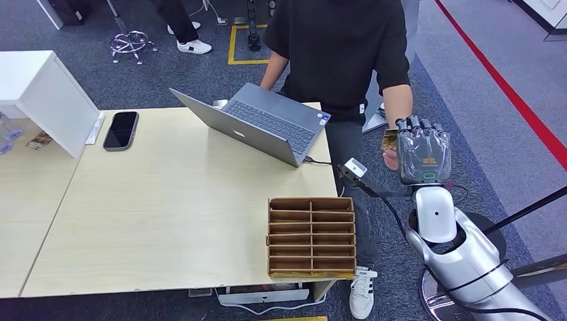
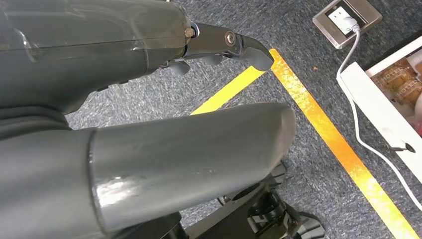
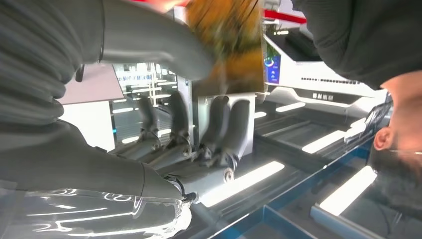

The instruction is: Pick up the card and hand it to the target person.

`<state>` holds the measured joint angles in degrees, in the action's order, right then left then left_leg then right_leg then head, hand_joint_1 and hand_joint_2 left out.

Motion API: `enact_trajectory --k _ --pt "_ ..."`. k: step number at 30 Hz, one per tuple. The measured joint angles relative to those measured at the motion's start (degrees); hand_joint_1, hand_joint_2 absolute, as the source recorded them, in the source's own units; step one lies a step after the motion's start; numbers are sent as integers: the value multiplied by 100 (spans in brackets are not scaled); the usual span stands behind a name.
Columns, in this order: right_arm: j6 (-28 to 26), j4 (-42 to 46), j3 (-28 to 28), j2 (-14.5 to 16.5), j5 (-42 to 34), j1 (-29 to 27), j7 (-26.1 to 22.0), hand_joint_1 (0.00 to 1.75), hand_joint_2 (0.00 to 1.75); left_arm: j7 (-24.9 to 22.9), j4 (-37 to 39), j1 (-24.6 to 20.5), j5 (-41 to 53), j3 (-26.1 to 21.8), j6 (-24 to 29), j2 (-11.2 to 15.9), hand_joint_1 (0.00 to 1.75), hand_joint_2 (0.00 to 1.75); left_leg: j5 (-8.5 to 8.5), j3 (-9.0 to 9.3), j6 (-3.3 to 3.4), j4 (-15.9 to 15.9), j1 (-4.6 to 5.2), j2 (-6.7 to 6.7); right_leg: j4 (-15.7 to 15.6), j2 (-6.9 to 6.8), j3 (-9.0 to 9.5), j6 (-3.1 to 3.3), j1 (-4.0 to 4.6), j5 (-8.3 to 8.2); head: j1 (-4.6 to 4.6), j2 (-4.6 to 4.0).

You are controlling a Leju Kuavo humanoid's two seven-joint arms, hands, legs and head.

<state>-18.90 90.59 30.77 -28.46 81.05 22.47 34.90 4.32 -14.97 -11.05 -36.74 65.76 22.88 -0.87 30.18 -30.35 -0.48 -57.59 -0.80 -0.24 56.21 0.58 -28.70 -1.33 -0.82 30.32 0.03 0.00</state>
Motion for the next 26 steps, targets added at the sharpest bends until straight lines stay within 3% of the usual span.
enact_trajectory --k 3,7,13,17,22,26 --pt "79 -63 1 4 -86 -4 -51 0 175 4 0 0 2 7 0 0 0 0 0 0 0 0 0 0 0 0 0 0 0 0 -1 0" --pt "136 -136 5 19 -197 -9 -77 0 0 8 0 0 2 7 0 0 0 0 0 0 0 0 0 0 0 0 0 0 0 0 -1 0" --pt "-261 -200 5 57 -384 -82 -63 0 0 3 0 2 2 7 0 0 0 0 0 -1 0 0 0 -1 0 0 0 0 0 0 -1 0" --pt "-955 -176 -37 110 -577 -231 -25 0 175 15 0 9 -17 8 14 0 0 0 0 -1 0 0 0 -3 0 -2 1 0 0 0 -1 0" --pt "-1938 116 -122 330 -987 -629 -130 0 175 89 0 76 -165 7 105 1 0 0 0 -2 0 1 -1 -3 1 -2 2 0 1 0 0 0" --pt "-2089 491 -184 648 -1756 -1016 -713 0 175 185 0 175 -302 6 188 2 0 0 0 -2 0 2 -4 -5 1 -4 1 1 4 1 0 0"
